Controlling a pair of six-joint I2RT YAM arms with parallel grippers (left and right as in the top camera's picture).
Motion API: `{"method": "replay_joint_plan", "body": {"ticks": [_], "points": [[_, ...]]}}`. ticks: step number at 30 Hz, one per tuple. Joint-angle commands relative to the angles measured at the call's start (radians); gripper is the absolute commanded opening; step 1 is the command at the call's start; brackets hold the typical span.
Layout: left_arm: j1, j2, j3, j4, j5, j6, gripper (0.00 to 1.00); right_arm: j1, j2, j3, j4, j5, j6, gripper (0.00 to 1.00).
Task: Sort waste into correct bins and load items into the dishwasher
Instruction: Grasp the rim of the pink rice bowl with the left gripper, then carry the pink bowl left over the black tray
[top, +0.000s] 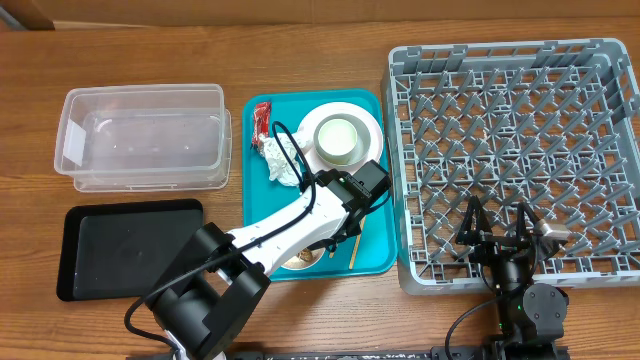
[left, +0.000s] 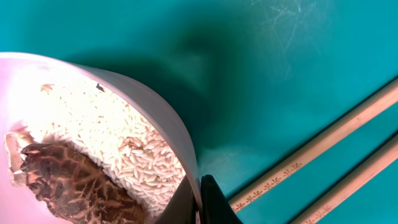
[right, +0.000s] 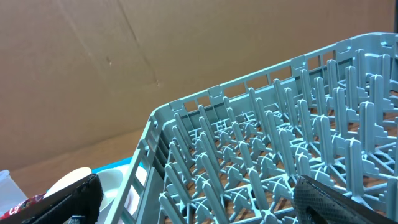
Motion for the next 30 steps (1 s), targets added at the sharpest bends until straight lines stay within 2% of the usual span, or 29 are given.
{"method": "replay_joint_plan", "body": {"ticks": [1, 7, 14, 21, 26, 30], "points": [[0.004, 0.020, -0.010, 0.002, -0.007, -0.011, 0.04, -0.003, -0.011, -0.011, 0.005, 0.000, -0.002, 1.00], [0.004, 0.017, 0.036, -0.078, 0.006, -0.010, 0.04, -0.003, -0.011, -0.011, 0.005, 0.000, -0.002, 1.00], [0.005, 0.013, 0.215, -0.301, -0.096, -0.010, 0.04, -0.003, -0.011, -0.011, 0.005, 0.000, -0.002, 1.00], [0.017, 0.009, 0.344, -0.389, -0.127, -0.006, 0.04, -0.003, -0.011, -0.011, 0.005, 0.000, -0.002, 1.00], [0.082, -0.029, 0.363, -0.423, -0.108, -0.005, 0.04, -0.003, -0.011, -0.011, 0.005, 0.000, -0.002, 1.00], [0.181, -0.094, 0.363, -0.426, -0.057, 0.060, 0.04, -0.003, -0.011, -0.011, 0.005, 0.000, -0.002, 1.00]]}}
